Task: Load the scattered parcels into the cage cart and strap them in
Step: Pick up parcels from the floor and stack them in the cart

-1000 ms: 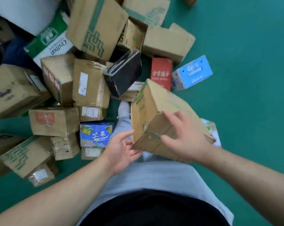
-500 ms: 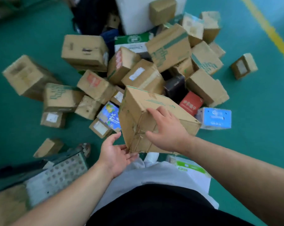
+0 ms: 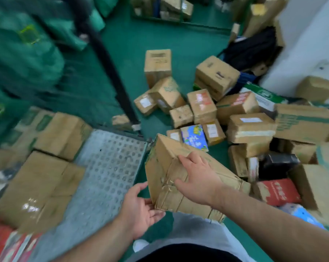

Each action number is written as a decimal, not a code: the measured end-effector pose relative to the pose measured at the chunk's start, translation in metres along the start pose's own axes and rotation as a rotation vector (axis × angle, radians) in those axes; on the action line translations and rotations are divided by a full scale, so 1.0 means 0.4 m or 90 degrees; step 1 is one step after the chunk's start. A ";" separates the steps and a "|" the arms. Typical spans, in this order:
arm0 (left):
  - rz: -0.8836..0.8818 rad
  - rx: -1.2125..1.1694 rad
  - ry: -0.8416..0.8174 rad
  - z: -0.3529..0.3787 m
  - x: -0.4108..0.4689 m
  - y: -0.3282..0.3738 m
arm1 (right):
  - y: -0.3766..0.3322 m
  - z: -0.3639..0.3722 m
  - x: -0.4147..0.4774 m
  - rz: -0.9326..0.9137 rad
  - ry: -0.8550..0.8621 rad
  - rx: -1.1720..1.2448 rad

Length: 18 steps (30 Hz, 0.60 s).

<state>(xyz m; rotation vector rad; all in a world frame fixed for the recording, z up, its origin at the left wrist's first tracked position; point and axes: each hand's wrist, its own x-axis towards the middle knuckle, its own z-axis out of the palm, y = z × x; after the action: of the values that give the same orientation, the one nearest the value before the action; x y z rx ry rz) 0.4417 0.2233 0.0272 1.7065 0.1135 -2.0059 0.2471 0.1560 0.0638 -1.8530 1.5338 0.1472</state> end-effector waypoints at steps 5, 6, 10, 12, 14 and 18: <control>0.029 -0.194 0.038 -0.321 -0.140 -0.130 | -0.301 0.179 -0.088 -0.102 -0.066 -0.080; 0.045 -0.246 0.049 -0.389 -0.170 -0.155 | -0.372 0.213 -0.100 -0.135 -0.082 -0.103; 0.082 -0.393 0.075 -0.600 -0.254 -0.231 | -0.600 0.323 -0.119 -0.240 -0.133 -0.180; 0.097 -0.453 0.081 -0.672 -0.278 -0.256 | -0.682 0.363 -0.129 -0.286 -0.141 -0.209; 0.133 -0.520 0.096 -0.757 -0.292 -0.288 | -0.779 0.415 -0.133 -0.351 -0.150 -0.247; 0.195 -0.610 0.110 -0.865 -0.298 -0.298 | -0.924 0.484 -0.115 -0.451 -0.162 -0.312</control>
<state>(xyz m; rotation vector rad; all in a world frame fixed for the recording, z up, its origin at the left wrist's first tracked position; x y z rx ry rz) 0.7147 0.4948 0.0368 1.1524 0.7003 -1.2361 0.6308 0.3198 0.1091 -2.5336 0.6342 0.4304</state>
